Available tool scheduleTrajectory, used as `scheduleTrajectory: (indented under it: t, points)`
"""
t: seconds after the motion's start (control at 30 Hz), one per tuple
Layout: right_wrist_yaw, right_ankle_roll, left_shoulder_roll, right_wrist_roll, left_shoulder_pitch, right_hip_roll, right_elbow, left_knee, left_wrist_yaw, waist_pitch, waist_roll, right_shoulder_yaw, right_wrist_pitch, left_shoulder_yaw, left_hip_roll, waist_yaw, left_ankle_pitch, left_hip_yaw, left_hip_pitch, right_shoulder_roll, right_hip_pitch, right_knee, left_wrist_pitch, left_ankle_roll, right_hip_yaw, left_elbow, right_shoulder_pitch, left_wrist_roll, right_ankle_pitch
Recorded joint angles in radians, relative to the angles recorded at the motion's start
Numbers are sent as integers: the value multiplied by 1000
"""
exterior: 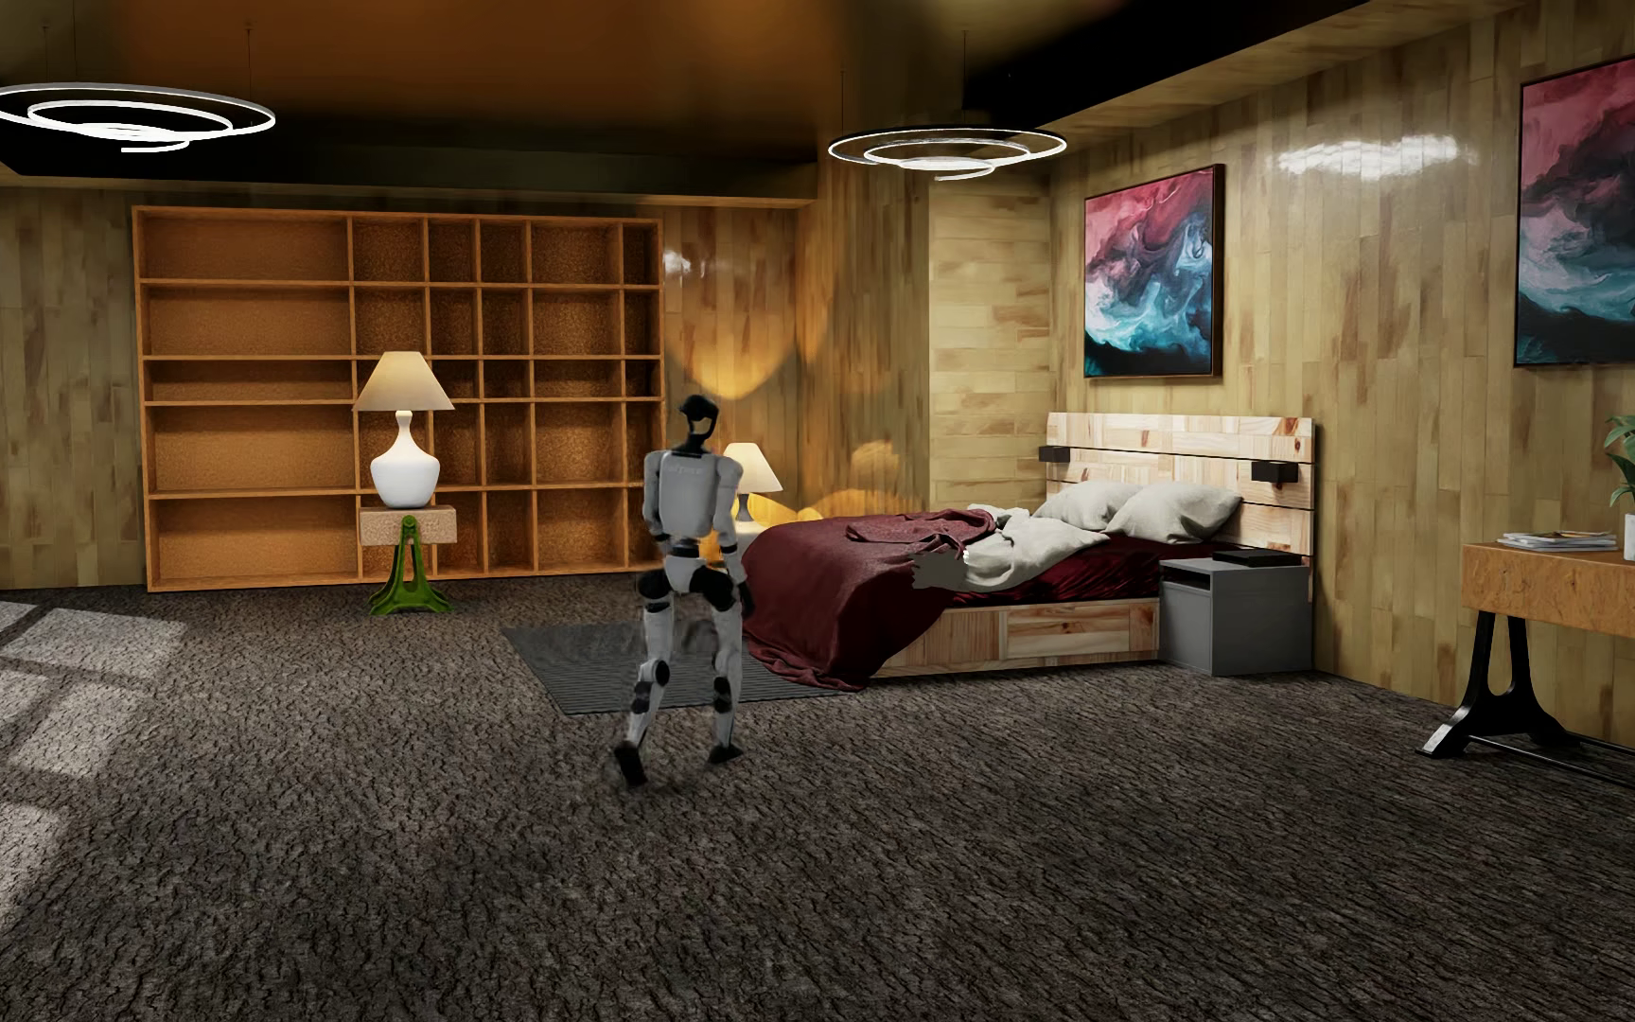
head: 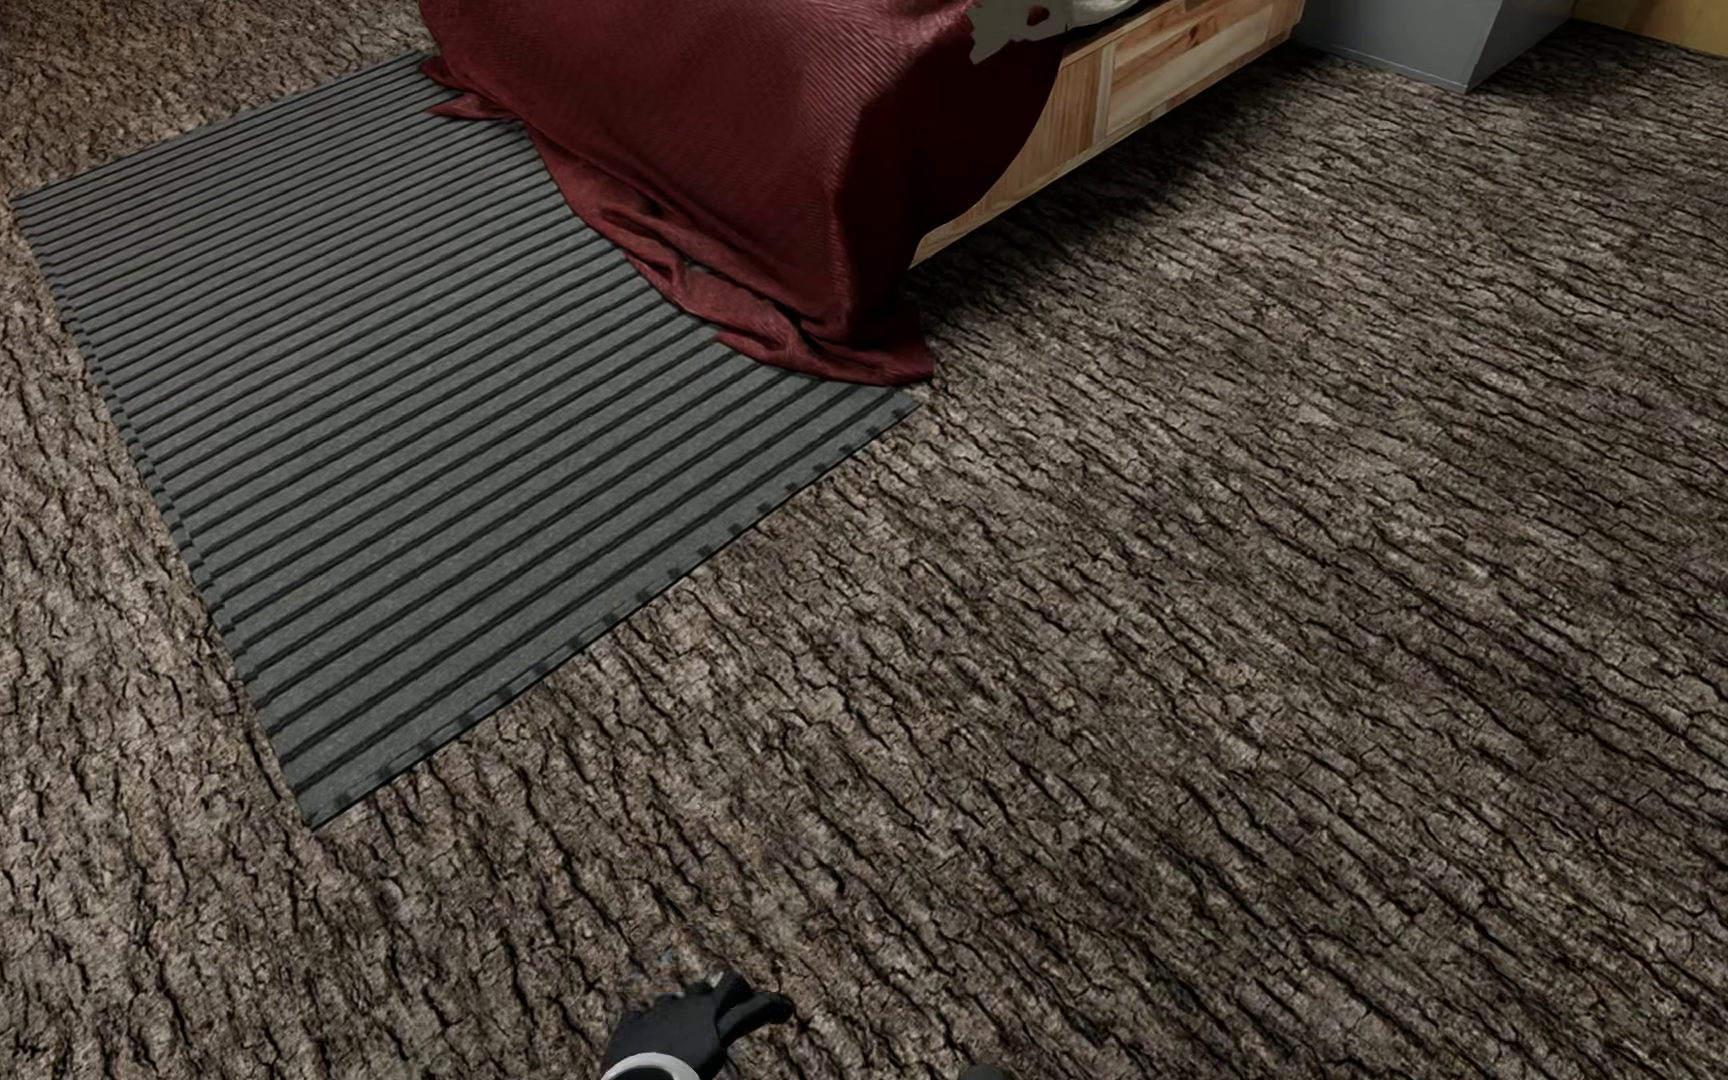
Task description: Go to the bed
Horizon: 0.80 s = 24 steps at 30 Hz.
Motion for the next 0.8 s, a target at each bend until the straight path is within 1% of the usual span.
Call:
scheduleTrajectory:
  t: [0.03, 0.07, 0.1, 0.13, 0.17, 0.2, 0.23, 0.27, 0.3, 0.33, 0.37, 0.4, 0.47, 0.5, 0.53, 0.57, 0.6, 0.63, 0.67, 0.7, 0.73, 0.77, 0.8]
  points:
    - [5, -5, 8, 10, -7, 8, -18, 151, -94, 4, 16, -27, -5, -55, 39, -9, 87, 11, -71, 22, 34, -3, 14, -110, -32, 66, -14, 40, -31]
    - [9, -11, 34, 12, -18, 20, -31, 307, -163, 8, 32, -39, -21, -117, 93, -15, 149, 31, -151, 40, 68, -2, 17, -178, -68, 96, -24, 93, -63]
    - [9, -18, 65, 2, -18, 36, -35, 447, -168, 13, 47, -36, -34, -150, 145, -16, 157, 44, -230, 48, 107, -5, 30, -199, -100, 79, -39, 131, -93]
    - [7, -27, 94, -20, -2, 58, -26, 557, -122, 19, 62, -23, -37, -138, 176, -13, 130, 38, -310, 48, 148, -4, 58, -199, -128, 25, -65, 130, -121]
    - [-11, -35, 113, -47, 31, 79, 12, 624, -64, 24, 75, -6, -51, -93, 197, -7, 92, 29, -381, 41, 190, -2, 82, -184, -147, -48, -83, 91, -149]
    - [-20, -41, 135, -70, 71, 98, 73, 649, -28, 29, 84, 2, -60, -37, 213, 2, 13, 18, -442, 28, 234, 1, 76, -167, -160, -117, -118, 25, -178]
    - [-16, -45, 149, -92, 105, 115, 121, 632, -23, 33, 91, 9, -55, 17, 220, 16, -91, 2, -496, 18, 279, 5, 55, -135, -168, -172, -154, -47, -208]
    - [-7, -48, 157, -111, 131, 129, 147, 581, -34, 37, 94, 16, -49, 64, 222, 33, -184, -10, -544, 10, 326, 3, 31, -93, -171, -212, -184, -112, -233]
    - [-4, -50, 164, -127, 147, 139, 152, 492, -41, 38, 94, 24, -54, 93, 214, 51, -229, -19, -584, 0, 372, -6, 12, -53, -171, -237, -207, -155, -252]
    - [-11, -51, 172, -136, 157, 148, 143, 373, -39, 39, 92, 33, -70, 103, 200, 71, -256, -26, -615, -10, 415, -20, 4, -29, -170, -251, -225, -168, -266]
    - [-17, -51, 177, -140, 167, 155, 126, 236, -32, 37, 88, 45, -87, 102, 186, 89, -251, -28, -638, -20, 456, -40, 5, -22, -166, -260, -246, -158, -275]
    - [-24, -49, 176, -139, 177, 164, 108, 88, -28, 33, 82, 59, -106, 100, 175, 105, -196, -22, -654, -32, 498, -67, 9, -16, -160, -260, -259, -145, -283]
    - [-26, -44, 150, -129, 197, 180, 79, -216, -28, 21, 69, 88, -134, 112, 154, 133, -145, -2, -658, -55, 575, -123, 19, -24, -138, -231, -279, -145, -292]
    - [-26, -41, 129, -118, 208, 187, 72, -341, -23, 15, 60, 105, -135, 119, 141, 144, -131, -6, -654, -62, 608, -143, 28, -19, -122, -204, -293, -143, -296]
    - [-27, -36, 112, -106, 222, 192, 72, -411, -14, 9, 51, 119, -128, 127, 131, 153, -130, -12, -653, -64, 638, -154, 37, -46, -102, -170, -305, -137, -302]
    - [-27, -31, 92, -97, 237, 194, 76, -413, -5, 5, 40, 131, -116, 133, 118, 161, -97, -29, -652, -63, 674, -159, 51, -64, -80, -128, -313, -126, -304]
    - [-23, -23, 70, -91, 249, 186, 79, -376, -2, 1, 27, 143, -105, 135, 98, 169, -21, -50, -649, -61, 706, -159, 67, 5, -59, -75, -313, -110, -287]
    - [-20, -9, 48, -85, 255, 170, 77, -360, -6, -3, 9, 153, -98, 133, 79, 174, 57, -60, -626, -59, 737, -151, 80, 32, -41, -17, -302, -89, -259]
    - [-19, 15, 28, -77, 256, 148, 70, -340, -14, -7, -14, 158, -93, 132, 64, 177, 85, -50, -600, -57, 758, -126, 90, 19, -28, 40, -278, -68, -210]
    - [-17, 45, 9, -68, 253, 122, 62, -315, -19, -8, -40, 159, -89, 145, 41, 177, 61, -40, -579, -55, 763, -77, 96, 46, -16, 82, -243, -56, -136]
    - [-3, 102, -8, -60, 251, 92, 55, -288, -14, -7, -66, 168, -88, 177, 17, 177, 23, -29, -558, -55, 740, 11, 95, 75, -7, 102, -204, -60, -33]
    - [33, 146, -24, -62, 252, 60, 50, -261, -2, -2, -90, 192, -93, 218, -2, 178, -20, -12, -538, -63, 683, 148, 84, 96, 6, 96, -171, -74, 75]
    - [93, 200, -37, -74, 243, 24, 43, -234, 13, 7, -110, 233, -110, 255, -17, 179, -63, 10, -518, -89, 599, 329, 57, 101, 16, 85, -148, -85, 188]
